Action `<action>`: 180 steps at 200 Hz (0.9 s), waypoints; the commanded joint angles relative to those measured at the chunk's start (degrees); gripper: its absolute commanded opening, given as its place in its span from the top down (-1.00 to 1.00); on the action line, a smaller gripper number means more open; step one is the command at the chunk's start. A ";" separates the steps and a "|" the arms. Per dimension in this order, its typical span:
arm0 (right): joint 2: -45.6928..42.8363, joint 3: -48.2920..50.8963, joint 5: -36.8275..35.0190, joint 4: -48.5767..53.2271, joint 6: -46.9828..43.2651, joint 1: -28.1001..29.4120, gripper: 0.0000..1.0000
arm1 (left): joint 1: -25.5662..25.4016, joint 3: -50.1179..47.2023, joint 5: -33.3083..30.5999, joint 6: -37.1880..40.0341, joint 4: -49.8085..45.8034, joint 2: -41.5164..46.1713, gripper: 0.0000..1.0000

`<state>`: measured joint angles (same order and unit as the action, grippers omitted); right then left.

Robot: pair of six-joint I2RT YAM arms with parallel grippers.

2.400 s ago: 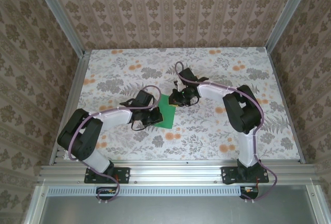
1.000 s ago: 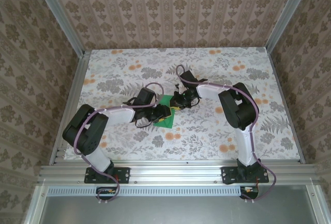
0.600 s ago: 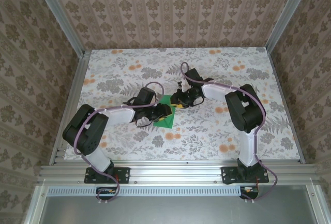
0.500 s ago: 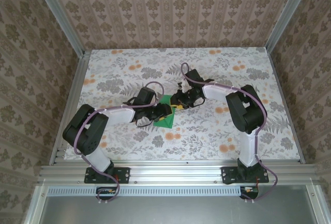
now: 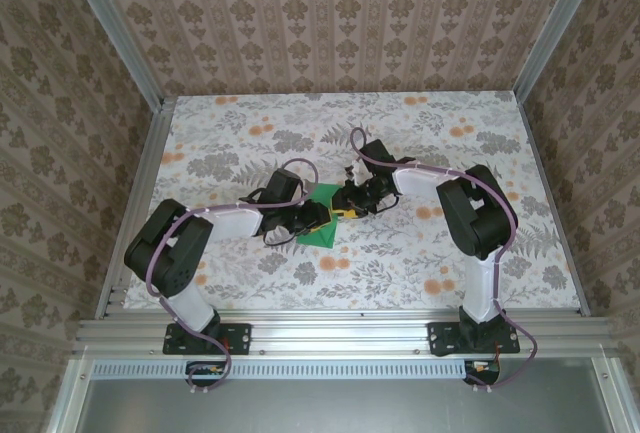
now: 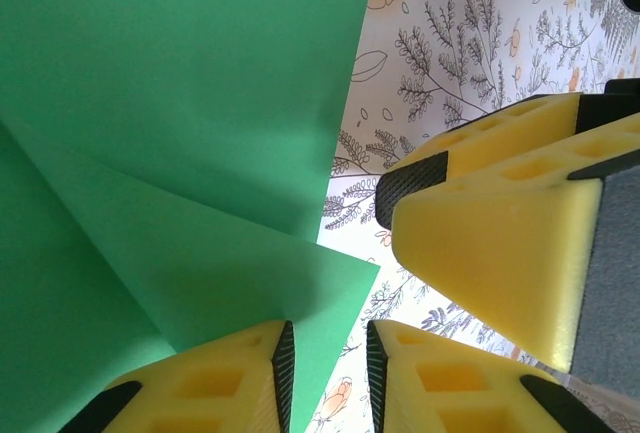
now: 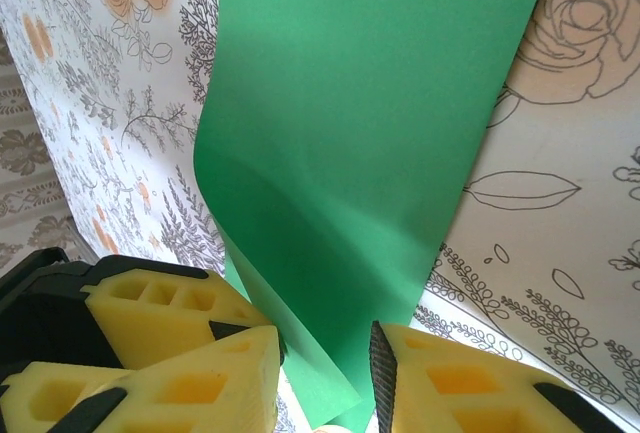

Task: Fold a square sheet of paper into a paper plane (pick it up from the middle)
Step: Fold the triangle a second time at the center of the table.

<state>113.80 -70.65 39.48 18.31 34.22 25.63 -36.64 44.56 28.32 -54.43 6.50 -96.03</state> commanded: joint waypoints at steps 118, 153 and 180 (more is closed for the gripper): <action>-1.07 2.40 3.67 1.95 -3.54 0.72 0.44 | 0.43 0.08 0.07 0.10 -1.03 -0.35 0.60; -0.51 1.83 3.85 1.41 -3.16 1.22 0.49 | 0.43 0.27 0.11 0.11 -1.14 -0.30 0.61; -0.26 1.64 4.26 1.25 -3.19 1.53 0.56 | 0.43 0.33 0.07 0.06 -1.23 -0.30 0.60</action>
<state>113.80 -68.73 41.50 19.55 31.44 26.59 -36.64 44.56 28.29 -54.41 6.02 -96.03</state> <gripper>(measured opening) 0.231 0.198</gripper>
